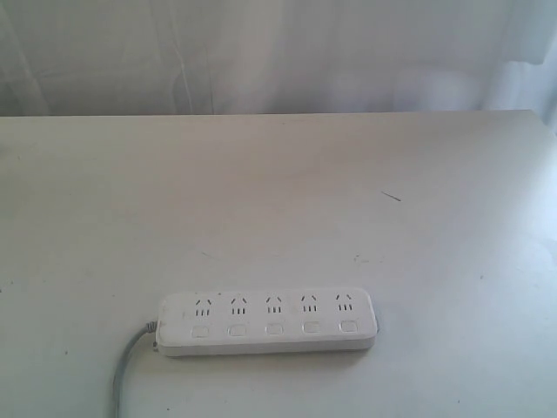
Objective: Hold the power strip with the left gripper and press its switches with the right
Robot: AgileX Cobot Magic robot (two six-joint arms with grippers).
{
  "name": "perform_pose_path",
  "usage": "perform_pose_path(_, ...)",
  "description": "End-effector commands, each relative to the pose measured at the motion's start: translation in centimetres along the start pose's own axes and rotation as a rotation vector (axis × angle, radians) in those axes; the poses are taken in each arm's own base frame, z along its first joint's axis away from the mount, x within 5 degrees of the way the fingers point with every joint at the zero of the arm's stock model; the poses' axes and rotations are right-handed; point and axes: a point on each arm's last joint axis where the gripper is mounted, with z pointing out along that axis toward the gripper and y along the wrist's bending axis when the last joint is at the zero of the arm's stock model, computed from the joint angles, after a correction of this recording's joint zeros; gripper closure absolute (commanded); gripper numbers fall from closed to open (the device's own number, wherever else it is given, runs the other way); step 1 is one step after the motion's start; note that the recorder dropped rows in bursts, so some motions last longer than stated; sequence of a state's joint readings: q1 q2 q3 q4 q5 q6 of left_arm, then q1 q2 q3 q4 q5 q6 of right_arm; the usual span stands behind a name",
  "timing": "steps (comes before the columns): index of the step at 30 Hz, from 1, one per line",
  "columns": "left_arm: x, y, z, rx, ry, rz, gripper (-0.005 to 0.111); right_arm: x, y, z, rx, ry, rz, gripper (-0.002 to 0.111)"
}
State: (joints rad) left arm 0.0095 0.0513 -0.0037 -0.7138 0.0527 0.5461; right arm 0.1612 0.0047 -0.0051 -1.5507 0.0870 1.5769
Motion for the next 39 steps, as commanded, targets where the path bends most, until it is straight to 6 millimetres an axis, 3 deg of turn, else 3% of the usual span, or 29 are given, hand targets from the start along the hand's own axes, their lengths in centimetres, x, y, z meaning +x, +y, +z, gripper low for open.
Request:
perform_pose_path(1,-0.2,0.5,-0.1,-0.063,0.000,-0.035,0.107,0.1,0.0,0.0,0.001,-0.001,-0.014,0.108)
perform_pose_path(7,0.5,1.3,-0.1,-0.145,0.042,0.033,0.107,0.1,0.0,0.0,0.003,-0.001,-0.014,0.108)
perform_pose_path(15,1.3,1.3,-0.2,-0.147,0.132,-0.051,0.107,0.2,0.0,0.0,0.000,0.002,-0.050,0.108)
perform_pose_path(21,2.2,1.3,-0.4,-0.179,0.211,-0.347,0.107,0.7,-0.1,0.0,0.005,0.063,-0.112,0.108)
perform_pose_path(29,2.2,1.3,-0.4,-0.179,0.211,-0.347,0.107,1.1,0.5,-0.1,-0.060,0.104,-0.197,0.108)
perform_pose_path(34,2.2,1.3,-0.4,-0.179,0.211,-0.347,0.107,2.5,0.6,-0.3,-0.081,0.252,-0.159,0.108)
perform_pose_path(39,2.2,1.3,-0.4,-0.179,0.211,-0.347,0.107,2.5,0.4,-0.4,-0.045,0.260,-0.130,0.108)
